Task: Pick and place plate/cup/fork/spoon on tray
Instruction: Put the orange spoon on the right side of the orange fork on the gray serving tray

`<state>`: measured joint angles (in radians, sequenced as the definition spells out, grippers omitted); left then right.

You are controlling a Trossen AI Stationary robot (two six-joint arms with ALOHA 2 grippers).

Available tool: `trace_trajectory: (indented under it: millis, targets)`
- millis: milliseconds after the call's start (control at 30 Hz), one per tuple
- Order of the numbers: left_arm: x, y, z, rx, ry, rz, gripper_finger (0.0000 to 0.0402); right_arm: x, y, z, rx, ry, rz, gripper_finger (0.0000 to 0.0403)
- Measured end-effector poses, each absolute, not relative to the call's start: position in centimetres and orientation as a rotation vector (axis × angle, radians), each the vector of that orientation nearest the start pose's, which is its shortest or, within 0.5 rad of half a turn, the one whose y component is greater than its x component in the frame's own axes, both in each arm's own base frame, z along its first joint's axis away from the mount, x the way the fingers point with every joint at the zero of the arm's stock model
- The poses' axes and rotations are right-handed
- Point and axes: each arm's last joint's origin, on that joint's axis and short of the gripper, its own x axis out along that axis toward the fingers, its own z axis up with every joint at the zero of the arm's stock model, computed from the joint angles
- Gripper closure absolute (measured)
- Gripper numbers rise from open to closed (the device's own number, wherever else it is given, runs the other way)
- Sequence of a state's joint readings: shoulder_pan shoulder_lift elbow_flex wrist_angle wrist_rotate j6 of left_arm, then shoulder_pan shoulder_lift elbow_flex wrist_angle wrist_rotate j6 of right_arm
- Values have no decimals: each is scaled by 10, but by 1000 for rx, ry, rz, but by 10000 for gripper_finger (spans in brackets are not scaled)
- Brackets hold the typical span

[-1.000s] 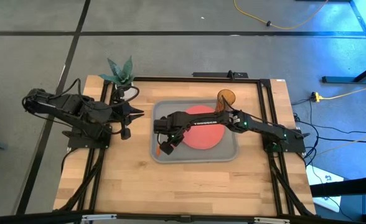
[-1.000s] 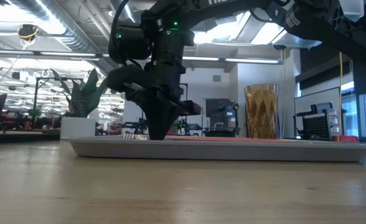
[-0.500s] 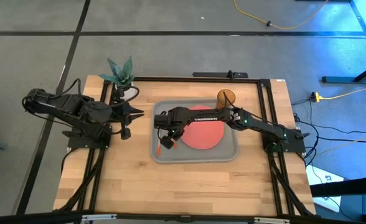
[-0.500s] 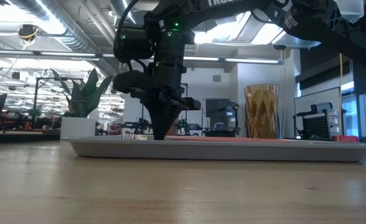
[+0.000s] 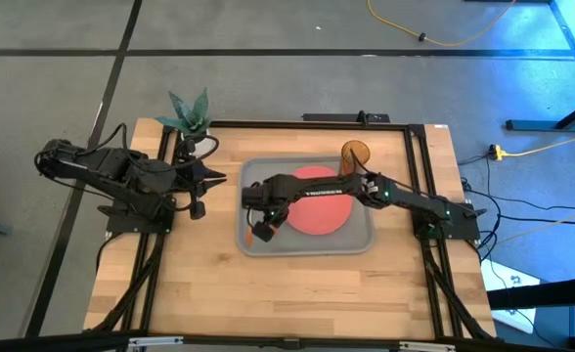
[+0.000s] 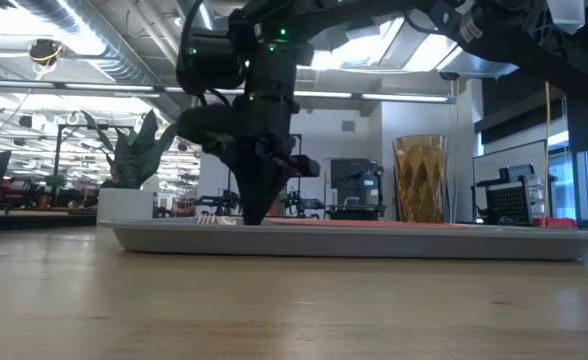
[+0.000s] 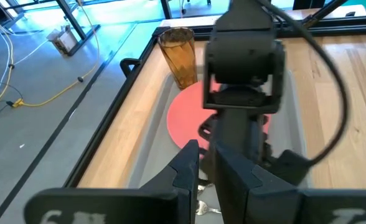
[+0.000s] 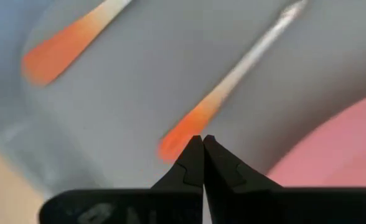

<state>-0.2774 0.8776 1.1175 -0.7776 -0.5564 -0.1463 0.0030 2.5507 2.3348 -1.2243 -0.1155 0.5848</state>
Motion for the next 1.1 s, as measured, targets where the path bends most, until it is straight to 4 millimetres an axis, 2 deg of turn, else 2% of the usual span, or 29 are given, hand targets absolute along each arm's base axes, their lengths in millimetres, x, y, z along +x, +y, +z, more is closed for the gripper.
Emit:
trace_trajectory:
  millis: [100, 233, 567, 1100]
  targets:
    - [153, -28, 376, 76, 471, 307, 363, 504, 18, 160, 534, 1441, -283, 402]
    - [153, -28, 376, 76, 471, 307, 363, 503, 26, 155, 502, 1452, -296, 402]
    - [153, -28, 376, 76, 471, 307, 363, 499, 23, 155, 469, 1486, -359, 402]
    - [153, -28, 376, 76, 471, 307, 363, 502, 30, 147, 476, 1487, -316, 402]
